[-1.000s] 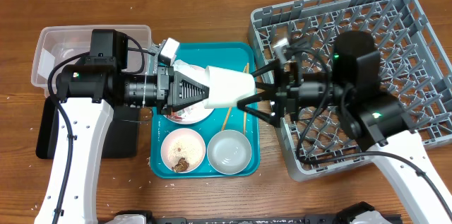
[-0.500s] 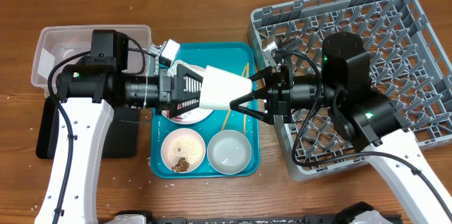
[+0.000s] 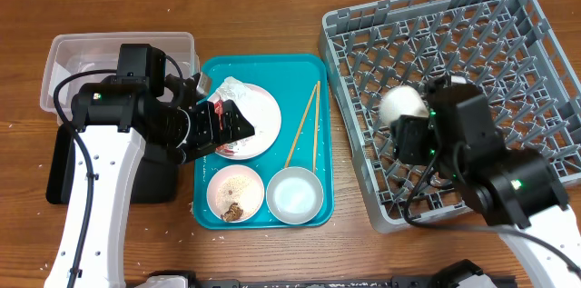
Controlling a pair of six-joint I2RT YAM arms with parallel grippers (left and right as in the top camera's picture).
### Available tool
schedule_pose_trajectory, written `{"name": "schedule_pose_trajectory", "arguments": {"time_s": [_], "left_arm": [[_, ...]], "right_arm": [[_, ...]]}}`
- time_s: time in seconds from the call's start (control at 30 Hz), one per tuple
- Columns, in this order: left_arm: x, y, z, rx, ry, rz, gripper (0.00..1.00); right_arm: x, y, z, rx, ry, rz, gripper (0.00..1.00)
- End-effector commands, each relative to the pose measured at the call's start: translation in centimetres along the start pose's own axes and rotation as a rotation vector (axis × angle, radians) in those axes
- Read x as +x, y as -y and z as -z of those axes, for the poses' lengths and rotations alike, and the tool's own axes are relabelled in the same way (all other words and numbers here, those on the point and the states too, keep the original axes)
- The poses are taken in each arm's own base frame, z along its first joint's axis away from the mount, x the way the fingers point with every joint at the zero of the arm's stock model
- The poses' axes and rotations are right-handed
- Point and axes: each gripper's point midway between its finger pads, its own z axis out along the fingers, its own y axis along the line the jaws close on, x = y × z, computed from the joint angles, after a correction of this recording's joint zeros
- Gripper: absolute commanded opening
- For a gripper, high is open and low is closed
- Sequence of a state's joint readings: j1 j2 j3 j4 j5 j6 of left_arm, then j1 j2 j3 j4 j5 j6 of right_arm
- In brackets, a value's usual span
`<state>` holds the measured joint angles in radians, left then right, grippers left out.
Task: Sort waste into correct bins and load items into the dishwasher
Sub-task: 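Lower the white cup into the dish rack and open the right gripper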
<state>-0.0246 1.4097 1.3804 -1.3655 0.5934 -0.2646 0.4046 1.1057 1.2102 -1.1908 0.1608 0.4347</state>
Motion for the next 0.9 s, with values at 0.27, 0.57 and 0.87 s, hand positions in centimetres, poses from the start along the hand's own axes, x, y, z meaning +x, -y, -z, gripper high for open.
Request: {"name": "schedule_pose_trajectory", "arguments": {"time_s": [0.27,0.57,0.87], "left_arm": [[0.4,-0.6,0.5,-0.052,0.006,0.015,1.00],[0.8,-0.7,0.5,-0.056,-0.010,0.015,1.00],[2.2,-1.3,-2.0,-0.302,-0.019,-0.073,0.90]], "right_arm": [[4.9,0.1,-5.1,0.111,-0.377,-0.051,0.54],[6.9,-0.4,-7.2,0.125,-0.524,-0.023,1.00],[-3.3,-3.7,-1.6,-0.041,-0.110,-0.060,1.00]]}}
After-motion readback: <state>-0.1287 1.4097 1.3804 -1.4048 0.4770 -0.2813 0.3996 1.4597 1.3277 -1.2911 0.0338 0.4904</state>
